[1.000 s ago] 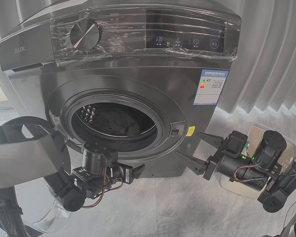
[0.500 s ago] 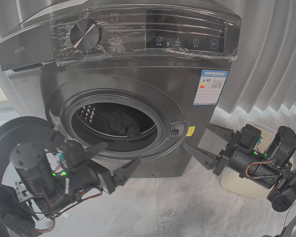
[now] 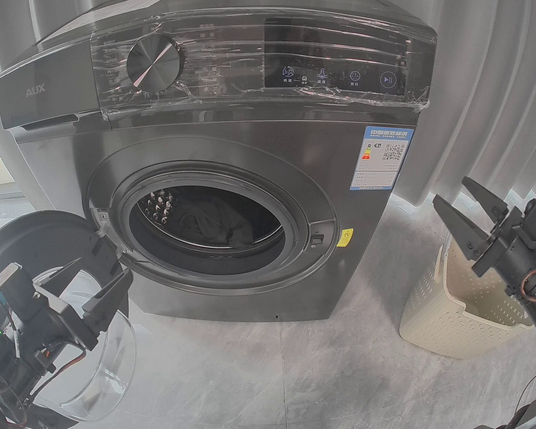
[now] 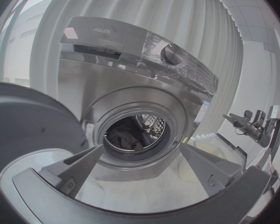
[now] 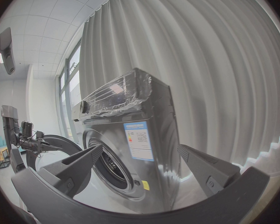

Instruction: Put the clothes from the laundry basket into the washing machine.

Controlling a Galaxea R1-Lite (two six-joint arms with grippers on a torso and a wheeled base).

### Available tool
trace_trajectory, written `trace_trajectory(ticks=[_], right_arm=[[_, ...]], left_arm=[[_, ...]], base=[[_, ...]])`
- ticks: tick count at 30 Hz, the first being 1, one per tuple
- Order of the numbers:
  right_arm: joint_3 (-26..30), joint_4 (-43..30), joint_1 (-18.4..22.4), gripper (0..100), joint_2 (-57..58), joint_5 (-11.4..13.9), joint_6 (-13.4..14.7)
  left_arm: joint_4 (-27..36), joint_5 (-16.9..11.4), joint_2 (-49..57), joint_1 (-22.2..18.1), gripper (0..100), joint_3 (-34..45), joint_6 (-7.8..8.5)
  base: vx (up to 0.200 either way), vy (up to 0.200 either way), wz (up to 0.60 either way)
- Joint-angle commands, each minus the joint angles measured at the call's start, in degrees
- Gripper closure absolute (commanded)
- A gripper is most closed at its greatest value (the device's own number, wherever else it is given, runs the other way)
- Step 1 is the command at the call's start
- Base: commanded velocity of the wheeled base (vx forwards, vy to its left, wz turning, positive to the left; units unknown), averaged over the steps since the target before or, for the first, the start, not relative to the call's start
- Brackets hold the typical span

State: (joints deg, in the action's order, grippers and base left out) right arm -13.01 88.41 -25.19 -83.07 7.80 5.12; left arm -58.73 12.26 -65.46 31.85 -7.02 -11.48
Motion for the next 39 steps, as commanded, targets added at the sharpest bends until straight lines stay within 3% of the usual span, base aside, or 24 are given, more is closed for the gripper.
trace_trajectory(ticks=[1,6,8,10,12,14,19,21,26,30,32,36,37,39], right_arm=[[5.89,-0.08,6.11,0,8.54,0.20,-0.02],[11.25,-0.08,12.00,0,14.07,2.31,-0.29],[12.74,-0.08,13.76,0,16.09,3.18,-0.37],[13.01,-1.75,16.48,0,19.96,4.50,-1.69],[13.01,-5.09,18.15,0,23.92,4.94,-2.13],[13.01,-9.74,18.42,0,28.40,4.85,-3.01],[13.01,-33.21,18.86,0,45.89,4.50,-8.55],[12.13,-45.87,19.56,0,55.56,4.41,-8.81],[10.11,-66.26,22.11,0,70.15,4.50,-8.81],[10.55,-73.90,22.37,0,76.04,4.41,-8.81],[12.83,-81.37,23.43,0,81.48,4.06,-8.64],[13.01,-85.86,24.66,0,83.07,0.20,-6.88],[13.01,-85.42,24.66,0,83.07,-2.53,-5.82],[13.01,-85.59,24.66,0,83.07,-3.14,-6.17]], left_arm=[[0.64,1.10,6.05,-4.34,0,5.62,0.41],[3.98,1.18,14.14,-4.87,0,7.02,1.02],[6.35,1.18,16.77,-5.05,0,7.02,1.82],[10.92,0.92,21.43,-5.14,0,7.02,3.92],[14.09,0.74,23.80,-6.10,0,7.02,4.28],[16.46,0.66,25.65,-7.07,0,7.02,4.36],[21.82,0.04,32.15,-8.65,0,7.02,4.72],[24.11,0.04,34.35,-10.67,0,7.02,4.89],[29.12,-0.05,38.74,-14.19,0,7.02,5.16],[34.48,-0.22,42.70,-16.21,0,7.02,5.16],[38.08,-3.12,47.01,-18.23,0,7.02,4.80],[41.86,-6.46,52.10,-21.04,0,7.02,4.80],[44.50,-7.25,54.04,-22.36,0,7.02,5.07],[48.71,-8.66,56.67,-23.68,0,7.02,6.39]], base=[[0.000,0.000,0.00],[-0.120,0.000,0.00],[-0.200,0.000,0.00],[-0.200,0.000,0.00],[-0.200,0.000,0.00],[0.000,0.000,0.00],[-0.040,0.000,0.00],[-0.200,0.000,0.00],[-0.120,0.000,0.00],[0.000,0.000,0.00],[0.000,0.000,0.00],[0.000,0.000,0.00],[-0.200,0.000,0.00],[-0.200,0.000,0.00]])
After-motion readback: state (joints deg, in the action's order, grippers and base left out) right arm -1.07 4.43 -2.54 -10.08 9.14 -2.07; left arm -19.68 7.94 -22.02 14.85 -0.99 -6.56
